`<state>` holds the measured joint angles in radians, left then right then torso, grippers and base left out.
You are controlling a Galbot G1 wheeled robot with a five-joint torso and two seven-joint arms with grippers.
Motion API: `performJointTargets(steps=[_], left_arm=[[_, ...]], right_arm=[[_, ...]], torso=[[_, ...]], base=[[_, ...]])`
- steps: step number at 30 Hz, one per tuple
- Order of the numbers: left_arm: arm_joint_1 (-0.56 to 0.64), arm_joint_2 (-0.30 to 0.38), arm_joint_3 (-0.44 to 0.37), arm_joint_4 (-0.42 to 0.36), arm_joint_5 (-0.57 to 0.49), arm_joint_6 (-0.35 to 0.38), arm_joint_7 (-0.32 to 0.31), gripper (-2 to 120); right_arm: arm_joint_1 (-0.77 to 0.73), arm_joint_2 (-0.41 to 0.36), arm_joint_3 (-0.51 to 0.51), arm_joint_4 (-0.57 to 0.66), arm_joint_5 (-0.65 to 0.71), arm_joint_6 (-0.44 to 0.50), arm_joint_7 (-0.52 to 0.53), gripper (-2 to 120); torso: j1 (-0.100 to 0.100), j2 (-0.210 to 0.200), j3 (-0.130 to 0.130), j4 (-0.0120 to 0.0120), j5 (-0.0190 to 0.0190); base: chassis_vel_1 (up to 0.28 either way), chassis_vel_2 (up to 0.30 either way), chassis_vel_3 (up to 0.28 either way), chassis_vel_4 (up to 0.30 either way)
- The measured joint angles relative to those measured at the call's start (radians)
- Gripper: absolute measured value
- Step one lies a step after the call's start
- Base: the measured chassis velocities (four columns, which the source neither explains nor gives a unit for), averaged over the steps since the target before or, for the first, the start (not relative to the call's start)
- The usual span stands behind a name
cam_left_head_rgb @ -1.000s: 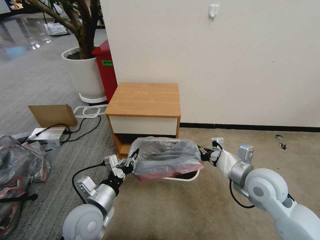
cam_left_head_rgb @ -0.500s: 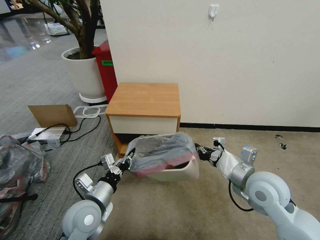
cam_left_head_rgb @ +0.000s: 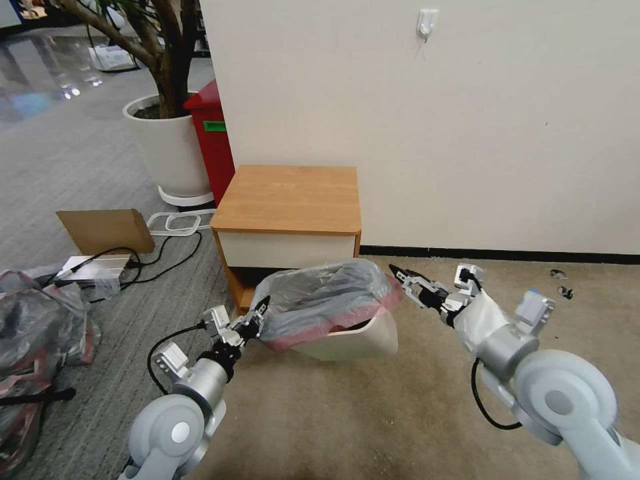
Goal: Pick up the garbage bag from the table and place it over the trash can.
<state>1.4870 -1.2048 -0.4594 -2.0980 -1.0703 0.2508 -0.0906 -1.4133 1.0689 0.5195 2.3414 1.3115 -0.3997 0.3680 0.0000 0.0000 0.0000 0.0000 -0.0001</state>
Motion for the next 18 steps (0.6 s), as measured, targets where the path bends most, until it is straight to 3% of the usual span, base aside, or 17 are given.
performJointTargets(steps=[1,3,4,7,13,18], left_arm=[[0.001,0.000,-0.001,-0.003,0.001,-0.004,-0.006,7],[0.002,-0.001,-0.001,-0.004,0.002,-0.009,-0.010,7],[0.004,-0.003,-0.001,-0.009,0.006,-0.018,-0.015,7],[0.005,-0.006,-0.002,-0.015,0.010,-0.022,-0.020,7],[0.002,-0.013,0.000,-0.024,0.020,-0.025,-0.023,7],[-0.004,-0.019,0.011,-0.025,0.027,-0.026,-0.024,7]], right_arm=[[-0.021,0.039,-0.009,0.030,0.035,0.068,0.049,77],[-0.033,0.060,-0.019,0.044,0.046,0.110,0.071,82],[-0.067,0.120,-0.037,0.071,0.072,0.175,0.100,91],[-0.102,0.187,-0.058,0.087,0.090,0.223,0.122,98],[-0.131,0.323,-0.107,0.087,0.075,0.276,0.166,100],[-0.117,0.379,-0.137,0.065,0.038,0.285,0.172,100]], torso=[[0.000,0.000,0.000,-0.0001,0.0001],[0.000,0.000,0.000,0.0000,0.0000],[0.000,0.000,0.000,0.0001,0.0000],[0.000,0.000,0.000,-0.0001,-0.0001],[0.000,0.000,0.000,-0.0001,-0.0001],[0.000,0.000,0.000,0.0000,0.0000]], base=[[0.000,0.000,0.000,0.000],[0.000,0.000,0.000,0.000],[0.000,0.000,0.000,0.000],[0.000,0.000,0.000,0.000],[0.000,0.000,0.000,0.000],[0.000,0.000,0.000,0.000]])
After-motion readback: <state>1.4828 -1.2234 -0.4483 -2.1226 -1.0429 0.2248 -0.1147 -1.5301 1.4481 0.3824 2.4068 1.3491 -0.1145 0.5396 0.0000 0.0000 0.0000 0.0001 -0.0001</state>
